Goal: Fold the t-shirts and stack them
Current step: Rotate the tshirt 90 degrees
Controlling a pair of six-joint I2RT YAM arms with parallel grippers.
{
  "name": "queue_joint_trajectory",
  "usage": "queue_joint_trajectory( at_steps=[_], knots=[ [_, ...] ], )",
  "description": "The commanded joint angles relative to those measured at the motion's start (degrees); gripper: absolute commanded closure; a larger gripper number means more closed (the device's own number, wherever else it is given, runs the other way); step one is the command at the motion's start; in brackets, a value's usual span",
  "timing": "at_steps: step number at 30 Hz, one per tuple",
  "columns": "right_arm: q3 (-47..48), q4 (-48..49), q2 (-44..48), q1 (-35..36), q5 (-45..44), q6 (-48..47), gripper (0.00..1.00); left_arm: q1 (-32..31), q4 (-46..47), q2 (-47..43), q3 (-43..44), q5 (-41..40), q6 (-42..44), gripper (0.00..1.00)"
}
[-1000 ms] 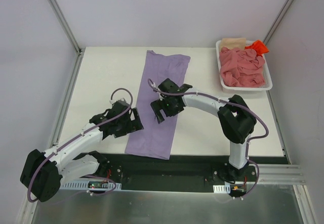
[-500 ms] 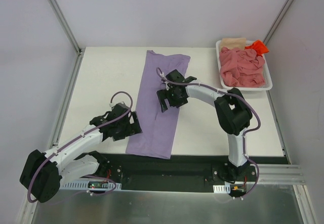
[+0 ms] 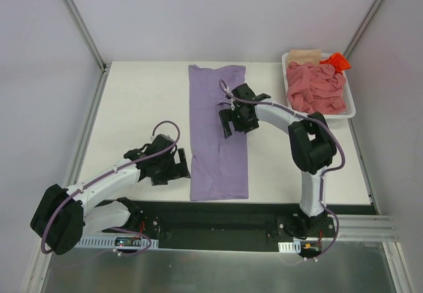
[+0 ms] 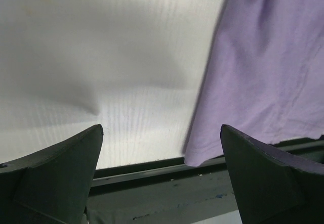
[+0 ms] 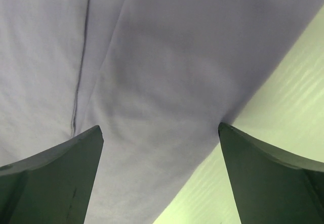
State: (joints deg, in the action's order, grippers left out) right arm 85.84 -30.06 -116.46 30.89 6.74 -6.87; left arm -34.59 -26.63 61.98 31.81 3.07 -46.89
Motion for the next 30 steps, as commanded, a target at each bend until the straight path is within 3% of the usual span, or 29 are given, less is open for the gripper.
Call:
queue_joint_trajectory(
  at_steps=[1, 5, 10, 17, 22, 26, 29, 30],
  knots=[
    [-5.93, 1.93, 12.64, 2.85, -2.69, -0.25, 0.00, -4.51, 1.50, 1.39, 2.55, 3.34, 1.02, 0.01],
    [-16.64, 5.10, 21.87, 4.61, -4.80, 5.80, 0.00, -9.96, 1.32, 4.55, 3.26, 4.48, 0.49, 0.01],
    [-30.88, 6.77, 32.86, 8.12, -9.20, 12.84, 0.01, -14.88, 1.32, 7.80, 3.17, 4.31, -0.83, 0.13],
    [-41.89, 8.70, 40.78, 10.50, -7.36, 17.77, 0.00, -18.76, 1.06, 10.01, 3.35, 3.61, -1.71, 0.42],
    [-44.18, 8.71, 42.55, 12.34, -7.36, 18.39, 0.01, -18.85, 0.97, 11.41, 3.43, 2.99, -2.24, 0.66],
    [-46.72, 9.76, 43.42, 13.84, -4.29, 19.09, 0.01, -19.02, 0.79, 10.71, 1.85, 3.61, -4.08, 0.78],
    [-47.78, 9.68, 44.13, 15.50, -1.39, 19.09, 0.01, -19.03, 0.70, 10.18, 1.32, 3.17, -4.78, 0.98],
    [-47.87, 9.15, 44.30, 15.86, -0.86, 18.83, 0.01, -19.02, 0.62, 9.92, 1.24, 3.00, -5.13, 1.00]
  ],
)
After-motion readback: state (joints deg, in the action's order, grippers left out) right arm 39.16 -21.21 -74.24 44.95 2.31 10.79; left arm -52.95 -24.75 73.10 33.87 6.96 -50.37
